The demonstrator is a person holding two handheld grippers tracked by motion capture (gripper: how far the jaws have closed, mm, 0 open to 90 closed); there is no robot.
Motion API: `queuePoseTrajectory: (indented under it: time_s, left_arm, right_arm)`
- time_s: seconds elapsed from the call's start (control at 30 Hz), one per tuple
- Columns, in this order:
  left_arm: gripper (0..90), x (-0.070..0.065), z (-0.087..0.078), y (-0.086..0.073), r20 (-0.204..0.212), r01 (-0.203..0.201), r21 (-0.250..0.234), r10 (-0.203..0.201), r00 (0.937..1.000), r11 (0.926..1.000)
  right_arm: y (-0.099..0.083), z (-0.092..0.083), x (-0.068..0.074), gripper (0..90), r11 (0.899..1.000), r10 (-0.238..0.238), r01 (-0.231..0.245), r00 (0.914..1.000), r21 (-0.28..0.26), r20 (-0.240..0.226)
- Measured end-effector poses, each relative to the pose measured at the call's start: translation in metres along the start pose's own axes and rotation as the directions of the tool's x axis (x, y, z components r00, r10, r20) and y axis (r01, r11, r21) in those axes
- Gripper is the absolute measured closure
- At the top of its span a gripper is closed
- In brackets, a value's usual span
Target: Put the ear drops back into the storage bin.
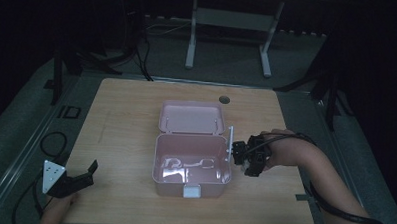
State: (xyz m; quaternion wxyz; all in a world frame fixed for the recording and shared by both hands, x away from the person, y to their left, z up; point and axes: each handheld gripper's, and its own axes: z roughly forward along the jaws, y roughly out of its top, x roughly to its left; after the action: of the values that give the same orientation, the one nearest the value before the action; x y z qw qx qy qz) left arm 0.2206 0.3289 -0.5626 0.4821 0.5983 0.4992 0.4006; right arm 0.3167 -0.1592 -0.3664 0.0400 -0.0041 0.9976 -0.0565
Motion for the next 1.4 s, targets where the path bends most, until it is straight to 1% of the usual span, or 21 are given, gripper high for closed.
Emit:
queuePoseTrajectory:
  time_s: [0.17,0.27,0.3,0.43,0.57,0.67,0.83,0.87,0.93,1.07,1.1,1.23,1.27,1.3,1.4]
  left_arm:
    - [0.4,0.0,0.0,0.0,0.0,0.0,0.0,0.0,1.0,1.0]
    - [0.4,0.0,0.0,0.0,0.0,0.0,0.0,0.0,1.0,1.0]
    - [0.4,0.0,0.0,0.0,0.0,0.0,0.0,0.0,1.0,1.0]
    - [0.4,0.0,0.0,0.0,-0.001,0.0,0.002,0.0,1.0,1.0]
    - [0.4,0.0,0.0,0.0,-0.001,0.0,0.002,0.0,1.0,1.0]
    - [0.4,0.0,0.0,0.0,-0.002,0.0,0.002,0.0,1.0,1.0]
    - [0.4,0.0,0.0,0.0,0.0,0.001,0.002,-0.001,1.0,1.0]
    - [0.4,0.0,0.0,0.0,0.0,0.001,0.002,-0.001,1.0,1.0]
    - [0.4,0.0,0.0,0.0,0.0,0.002,0.003,-0.002,1.0,1.0]
    - [0.4,0.0,0.0,0.0,0.001,0.002,0.003,-0.002,1.0,1.0]
    - [0.4,0.0,0.0,0.0,0.001,0.002,0.003,-0.002,1.0,1.0]
    - [0.4,0.0,0.0,0.0,0.002,0.001,0.002,-0.001,1.0,1.0]
    - [0.4,0.0,0.0,0.0,0.002,0.0,0.002,0.0,1.0,1.0]
    - [0.4,0.0,0.0,0.0,0.002,0.001,0.002,-0.001,1.0,1.0]
    - [0.4,0.0,0.0,0.0,0.002,0.001,0.003,-0.001,1.0,1.0]
  right_arm:
    - [0.007,-0.004,-0.001,59.6,1.0,-0.011,0.011,0.9999,-0.012,-0.002]
    - [0.01,-0.006,-0.002,59.5,1.0,-0.008,0.008,1.0,-0.016,0.002]
    - [0.013,-0.006,-0.002,59.5,1.0,-0.015,0.015,0.9999,-0.019,0.002]
    - [0.019,-0.007,-0.001,59.5,1.0,-0.023,0.023,0.9997,-0.012,0.002]
    - [0.029,-0.01,-0.002,59.5,0.999,-0.045,0.045,0.9989,-0.024,0.016]
    - [0.035,-0.012,-0.002,59.5,0.998,-0.051,0.052,0.9985,-0.033,0.02]
    - [0.044,-0.013,-0.002,59.5,0.995,-0.083,0.084,0.9961,-0.044,0.031]
    - [0.046,-0.012,-0.003,59.5,0.995,-0.09,0.091,0.9955,-0.05,0.028]
    - [0.05,-0.011,-0.004,59.5,0.994,-0.087,0.088,0.996,-0.061,0.023]
    - [0.056,-0.007,-0.006,59.5,0.994,-0.094,0.095,0.9953,-0.058,0.023]
    - [0.062,-0.003,-0.008,59.5,0.994,-0.095,0.096,0.9952,-0.052,0.021]
    - [0.067,0.003,-0.011,59.5,0.994,-0.093,0.094,0.9955,-0.057,0.016]
    - [0.069,0.005,-0.012,59.5,0.995,-0.086,0.086,0.9962,-0.057,0.014]
    - [0.072,0.01,-0.014,59.5,0.995,-0.084,0.085,0.9964,-0.059,0.011]
    - [0.074,0.017,-0.016,59.5,0.996,-0.077,0.077,0.9971,-0.054,0.003]
